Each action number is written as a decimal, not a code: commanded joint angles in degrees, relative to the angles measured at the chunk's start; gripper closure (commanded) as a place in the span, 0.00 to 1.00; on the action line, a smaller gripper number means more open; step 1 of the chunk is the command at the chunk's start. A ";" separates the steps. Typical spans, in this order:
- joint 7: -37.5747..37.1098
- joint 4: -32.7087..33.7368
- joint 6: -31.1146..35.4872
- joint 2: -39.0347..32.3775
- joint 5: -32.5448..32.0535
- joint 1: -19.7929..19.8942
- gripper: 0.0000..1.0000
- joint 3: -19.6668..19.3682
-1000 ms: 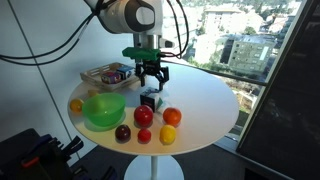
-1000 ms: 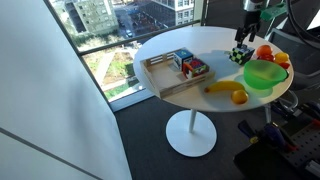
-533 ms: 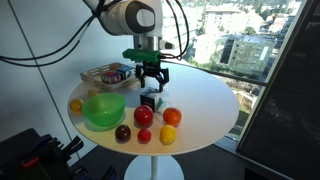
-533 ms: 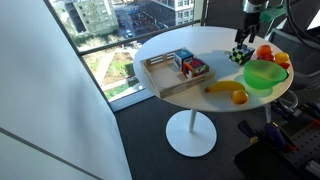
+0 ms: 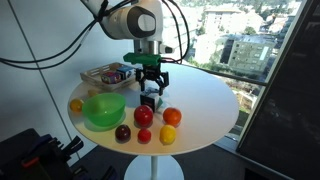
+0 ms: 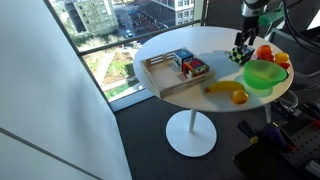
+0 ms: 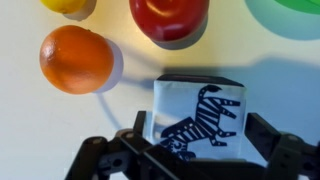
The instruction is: Pick up the block with the number one on it and put it in the tray
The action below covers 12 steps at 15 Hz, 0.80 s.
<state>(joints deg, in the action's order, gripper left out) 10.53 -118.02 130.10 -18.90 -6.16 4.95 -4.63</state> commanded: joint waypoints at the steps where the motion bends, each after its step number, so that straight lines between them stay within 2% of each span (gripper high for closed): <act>1: -0.88 2.01 -0.07 -1.70 -1.86 -0.08 0.00 -0.15; 6: -0.68 3.24 -0.37 -3.70 -1.94 -0.05 0.00 0.08; 7: -0.54 3.55 -0.66 -4.17 -1.73 -0.02 0.15 0.19; 8: -0.70 3.76 -0.68 -4.50 -1.80 -0.10 0.25 0.19; 12: -1.57 4.51 -2.05 -3.72 -2.03 -0.70 0.56 0.21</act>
<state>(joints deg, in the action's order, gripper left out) 10.49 -115.34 129.75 -22.38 -7.03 4.78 -4.61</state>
